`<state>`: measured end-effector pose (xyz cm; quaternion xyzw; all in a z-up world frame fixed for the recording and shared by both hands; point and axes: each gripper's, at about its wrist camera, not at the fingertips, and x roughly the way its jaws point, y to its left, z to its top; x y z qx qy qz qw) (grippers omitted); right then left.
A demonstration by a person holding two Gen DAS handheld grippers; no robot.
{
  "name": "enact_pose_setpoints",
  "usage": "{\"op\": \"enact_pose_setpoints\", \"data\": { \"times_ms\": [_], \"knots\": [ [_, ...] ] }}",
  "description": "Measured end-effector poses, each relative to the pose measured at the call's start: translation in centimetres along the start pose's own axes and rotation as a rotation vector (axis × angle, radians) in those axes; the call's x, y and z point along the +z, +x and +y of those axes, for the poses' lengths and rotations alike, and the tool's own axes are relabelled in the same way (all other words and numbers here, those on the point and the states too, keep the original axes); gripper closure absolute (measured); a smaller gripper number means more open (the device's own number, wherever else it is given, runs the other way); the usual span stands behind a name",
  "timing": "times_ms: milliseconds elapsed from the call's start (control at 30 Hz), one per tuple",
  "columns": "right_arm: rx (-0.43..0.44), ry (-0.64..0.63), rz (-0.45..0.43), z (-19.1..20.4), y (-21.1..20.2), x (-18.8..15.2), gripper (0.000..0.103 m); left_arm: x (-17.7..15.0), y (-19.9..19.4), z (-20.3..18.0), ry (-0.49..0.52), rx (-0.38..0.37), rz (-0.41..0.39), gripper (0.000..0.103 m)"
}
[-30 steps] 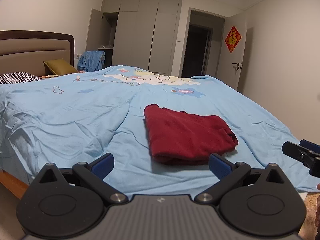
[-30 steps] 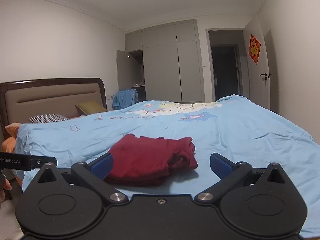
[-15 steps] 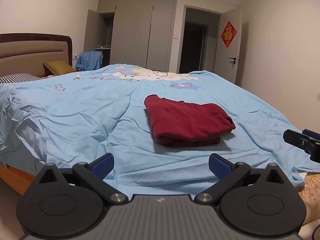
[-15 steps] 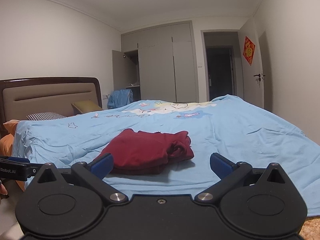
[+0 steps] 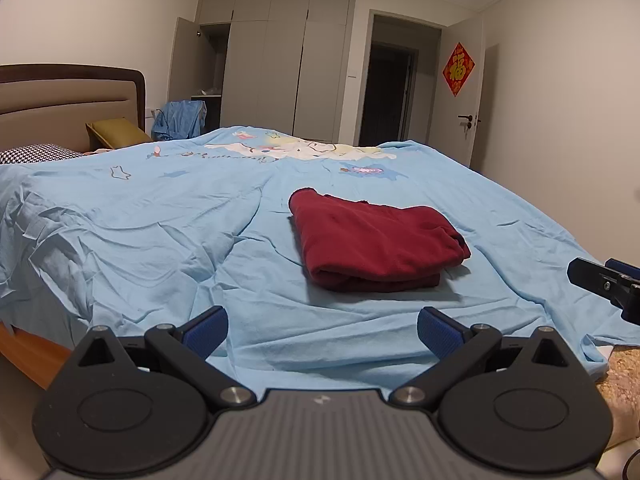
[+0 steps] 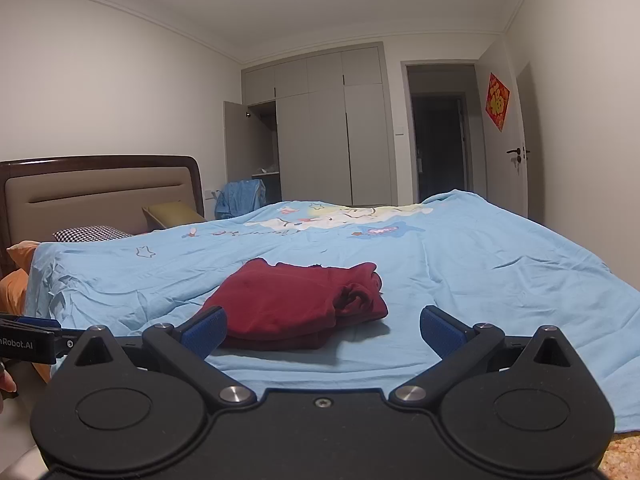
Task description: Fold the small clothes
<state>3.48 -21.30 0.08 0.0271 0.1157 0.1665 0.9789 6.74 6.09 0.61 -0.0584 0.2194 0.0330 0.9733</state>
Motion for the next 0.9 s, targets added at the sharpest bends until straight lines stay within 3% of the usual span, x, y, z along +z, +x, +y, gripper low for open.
{"op": "enact_pose_setpoints", "data": {
  "times_ms": [567,900],
  "knots": [
    [0.004,-0.014,0.010,-0.2,0.2,0.2,0.001,0.4,0.7,0.1,-0.045,0.003,0.028,0.000],
    [0.039,-0.023,0.071,-0.2,3.4,0.1,0.001,0.9,2.6,-0.2,-0.031,0.004,0.064,0.000]
  ]
}}
